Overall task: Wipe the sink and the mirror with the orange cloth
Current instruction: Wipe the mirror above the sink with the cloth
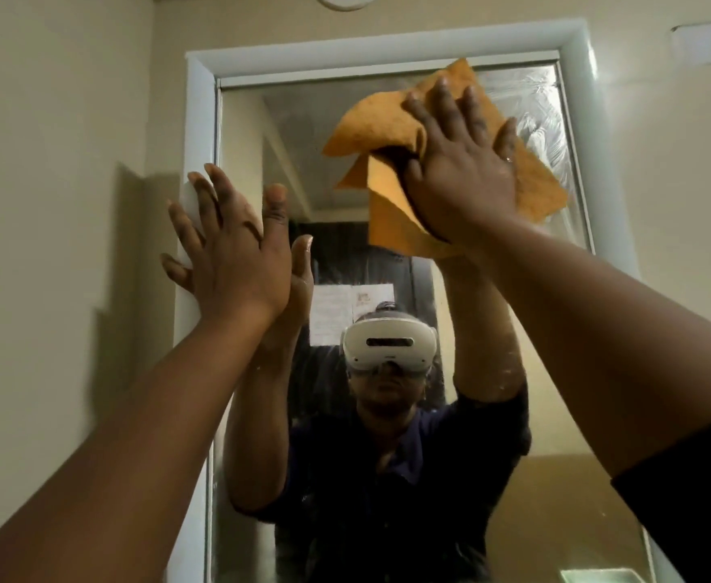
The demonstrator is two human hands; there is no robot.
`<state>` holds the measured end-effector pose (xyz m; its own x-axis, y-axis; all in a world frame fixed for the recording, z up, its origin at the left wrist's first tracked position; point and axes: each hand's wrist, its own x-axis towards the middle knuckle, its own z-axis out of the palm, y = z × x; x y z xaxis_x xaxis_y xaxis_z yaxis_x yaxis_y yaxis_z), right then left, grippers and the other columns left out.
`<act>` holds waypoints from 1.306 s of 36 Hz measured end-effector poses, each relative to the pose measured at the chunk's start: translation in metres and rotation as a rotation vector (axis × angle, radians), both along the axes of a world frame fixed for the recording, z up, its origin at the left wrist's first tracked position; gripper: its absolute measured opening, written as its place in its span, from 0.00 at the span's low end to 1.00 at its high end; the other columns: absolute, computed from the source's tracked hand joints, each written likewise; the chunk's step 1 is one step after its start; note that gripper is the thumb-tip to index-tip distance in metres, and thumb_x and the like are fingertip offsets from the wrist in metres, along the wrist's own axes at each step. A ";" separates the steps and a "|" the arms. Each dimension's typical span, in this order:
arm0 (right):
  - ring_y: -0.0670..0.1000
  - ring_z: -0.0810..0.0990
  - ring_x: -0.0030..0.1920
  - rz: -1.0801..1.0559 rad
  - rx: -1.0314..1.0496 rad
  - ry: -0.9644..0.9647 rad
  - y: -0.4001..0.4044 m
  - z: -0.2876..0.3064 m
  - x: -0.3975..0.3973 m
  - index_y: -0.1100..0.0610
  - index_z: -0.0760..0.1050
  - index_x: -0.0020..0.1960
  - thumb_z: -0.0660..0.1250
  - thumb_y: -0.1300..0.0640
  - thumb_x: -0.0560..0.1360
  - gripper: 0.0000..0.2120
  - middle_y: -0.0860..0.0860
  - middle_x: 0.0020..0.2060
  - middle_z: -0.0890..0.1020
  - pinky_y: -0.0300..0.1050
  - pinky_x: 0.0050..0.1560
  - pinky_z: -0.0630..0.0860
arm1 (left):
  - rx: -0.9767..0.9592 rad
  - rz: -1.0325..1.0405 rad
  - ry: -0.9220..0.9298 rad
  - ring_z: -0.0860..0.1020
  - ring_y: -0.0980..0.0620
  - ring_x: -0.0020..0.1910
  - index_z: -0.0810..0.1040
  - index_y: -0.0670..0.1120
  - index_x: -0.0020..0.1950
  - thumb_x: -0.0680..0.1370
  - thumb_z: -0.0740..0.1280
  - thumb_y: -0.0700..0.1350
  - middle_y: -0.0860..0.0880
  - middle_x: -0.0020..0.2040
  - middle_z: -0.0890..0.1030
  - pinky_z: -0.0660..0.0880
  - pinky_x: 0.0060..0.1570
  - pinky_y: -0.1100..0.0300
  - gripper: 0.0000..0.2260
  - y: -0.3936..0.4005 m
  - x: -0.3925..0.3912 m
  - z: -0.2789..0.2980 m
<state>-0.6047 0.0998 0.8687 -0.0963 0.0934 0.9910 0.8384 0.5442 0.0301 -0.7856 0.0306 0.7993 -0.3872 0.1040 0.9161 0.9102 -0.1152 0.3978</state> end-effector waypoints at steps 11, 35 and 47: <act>0.54 0.36 0.76 -0.036 -0.058 0.078 0.003 -0.046 0.017 0.46 0.43 0.77 0.49 0.44 0.81 0.28 0.50 0.77 0.41 0.60 0.70 0.32 | 0.018 0.008 -0.017 0.36 0.45 0.75 0.38 0.52 0.76 0.77 0.43 0.65 0.51 0.78 0.41 0.36 0.69 0.38 0.32 0.002 0.003 0.001; 0.55 0.40 0.77 0.002 0.113 -0.192 -0.011 0.019 -0.052 0.44 0.51 0.76 0.48 0.40 0.80 0.26 0.50 0.78 0.47 0.65 0.70 0.36 | -0.025 0.065 0.135 0.34 0.42 0.75 0.40 0.46 0.77 0.78 0.43 0.63 0.45 0.78 0.42 0.31 0.69 0.43 0.33 0.004 0.000 0.030; 0.53 0.41 0.77 0.009 0.019 -0.015 0.001 0.021 0.010 0.47 0.48 0.77 0.49 0.45 0.81 0.26 0.49 0.77 0.46 0.61 0.72 0.36 | -0.065 0.044 0.098 0.34 0.44 0.75 0.40 0.46 0.77 0.78 0.43 0.65 0.44 0.77 0.40 0.32 0.70 0.44 0.34 0.002 0.007 0.041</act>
<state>-0.5945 0.1010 0.8898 -0.1120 0.0742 0.9909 0.8330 0.5507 0.0529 -0.7781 0.0324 0.8408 -0.3020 0.1493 0.9415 0.9486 -0.0513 0.3124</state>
